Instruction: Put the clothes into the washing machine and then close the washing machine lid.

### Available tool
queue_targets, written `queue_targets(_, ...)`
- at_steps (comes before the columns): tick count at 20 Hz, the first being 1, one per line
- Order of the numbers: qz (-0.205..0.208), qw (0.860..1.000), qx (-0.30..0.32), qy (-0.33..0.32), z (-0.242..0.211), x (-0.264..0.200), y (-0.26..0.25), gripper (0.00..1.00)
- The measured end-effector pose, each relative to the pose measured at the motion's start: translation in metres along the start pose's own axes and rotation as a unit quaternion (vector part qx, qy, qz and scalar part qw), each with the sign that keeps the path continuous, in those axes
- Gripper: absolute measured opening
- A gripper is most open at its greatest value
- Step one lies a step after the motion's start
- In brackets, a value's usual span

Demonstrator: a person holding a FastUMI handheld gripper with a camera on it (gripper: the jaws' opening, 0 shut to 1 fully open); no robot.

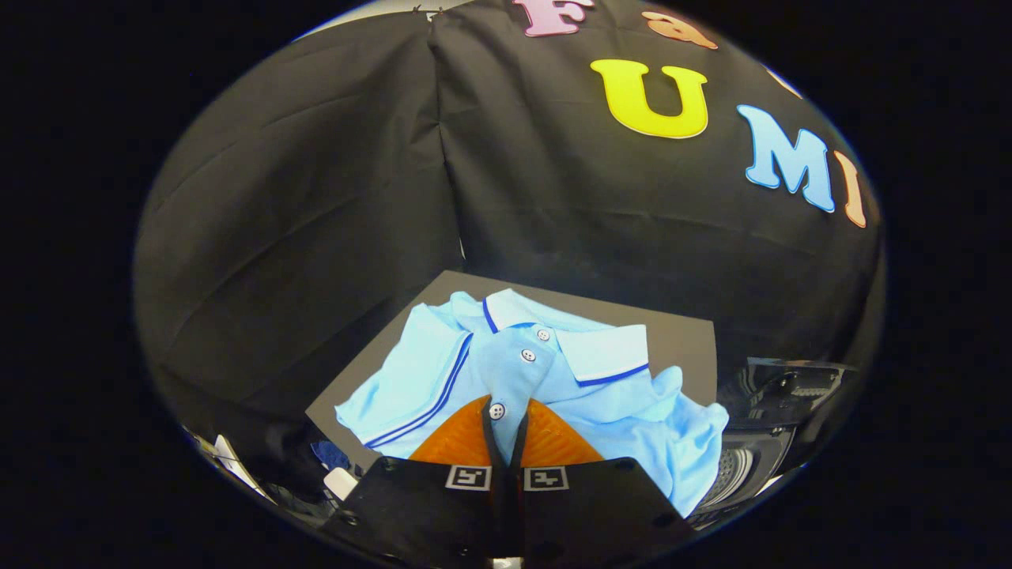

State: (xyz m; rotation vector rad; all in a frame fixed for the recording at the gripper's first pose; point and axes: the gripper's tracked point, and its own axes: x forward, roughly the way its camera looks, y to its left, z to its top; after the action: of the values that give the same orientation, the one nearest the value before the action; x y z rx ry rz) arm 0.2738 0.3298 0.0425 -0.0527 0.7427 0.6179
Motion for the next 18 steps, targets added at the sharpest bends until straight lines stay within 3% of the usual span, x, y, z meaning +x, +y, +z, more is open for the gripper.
queue_targets(12, 0.004, 0.998, 0.021, -0.062, 0.072, -0.058, -0.025, 0.01)
queue_targets(18, -0.006, 0.998, 0.014, -0.066, 0.074, -0.063, -0.042, 0.01)
